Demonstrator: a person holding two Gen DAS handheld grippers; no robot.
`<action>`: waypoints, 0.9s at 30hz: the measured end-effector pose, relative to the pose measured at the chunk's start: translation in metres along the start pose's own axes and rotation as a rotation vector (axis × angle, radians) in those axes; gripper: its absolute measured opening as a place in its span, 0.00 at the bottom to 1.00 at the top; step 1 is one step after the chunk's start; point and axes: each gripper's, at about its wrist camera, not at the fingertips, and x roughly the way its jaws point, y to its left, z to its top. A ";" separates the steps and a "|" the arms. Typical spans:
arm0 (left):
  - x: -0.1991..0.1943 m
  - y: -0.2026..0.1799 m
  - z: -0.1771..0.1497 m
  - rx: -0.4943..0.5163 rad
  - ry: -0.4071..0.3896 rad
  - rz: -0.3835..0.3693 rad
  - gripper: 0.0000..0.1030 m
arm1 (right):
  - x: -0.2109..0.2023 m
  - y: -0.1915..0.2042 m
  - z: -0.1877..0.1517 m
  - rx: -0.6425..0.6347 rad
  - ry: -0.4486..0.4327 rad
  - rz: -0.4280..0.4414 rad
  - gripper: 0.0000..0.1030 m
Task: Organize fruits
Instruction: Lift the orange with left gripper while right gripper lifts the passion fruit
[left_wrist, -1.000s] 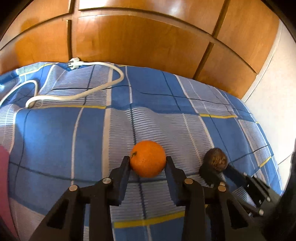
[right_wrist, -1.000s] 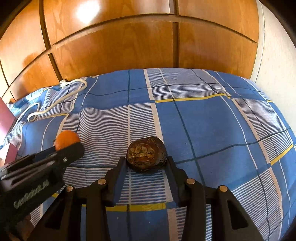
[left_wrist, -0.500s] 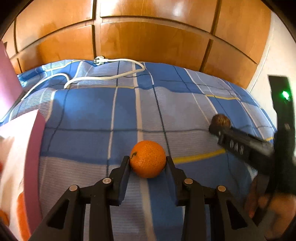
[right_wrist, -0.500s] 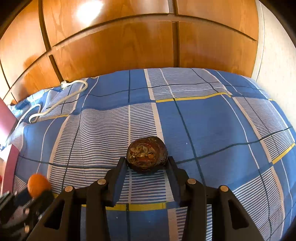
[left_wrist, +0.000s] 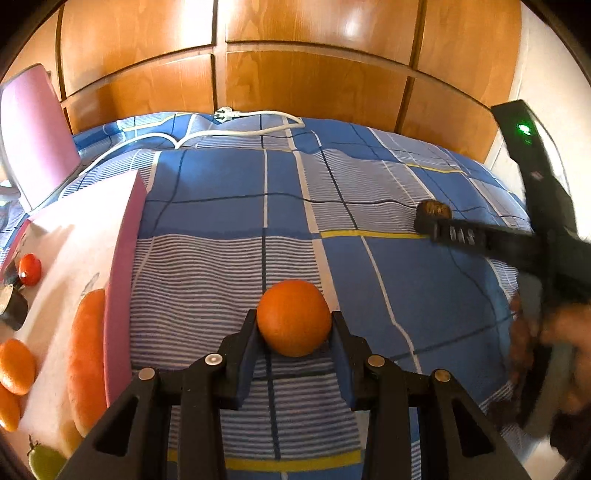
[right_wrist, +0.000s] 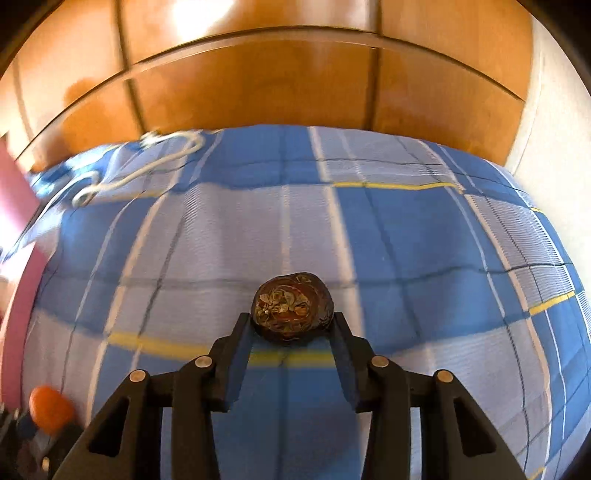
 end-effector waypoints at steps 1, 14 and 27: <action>0.000 0.000 -0.001 0.002 -0.002 0.000 0.36 | -0.004 0.005 -0.006 -0.010 0.001 0.009 0.41; -0.001 -0.001 -0.006 0.048 -0.024 0.001 0.36 | -0.042 0.051 -0.068 -0.082 -0.067 0.051 0.42; -0.010 0.000 -0.012 0.049 -0.013 0.019 0.35 | -0.046 0.050 -0.073 -0.071 -0.109 0.063 0.42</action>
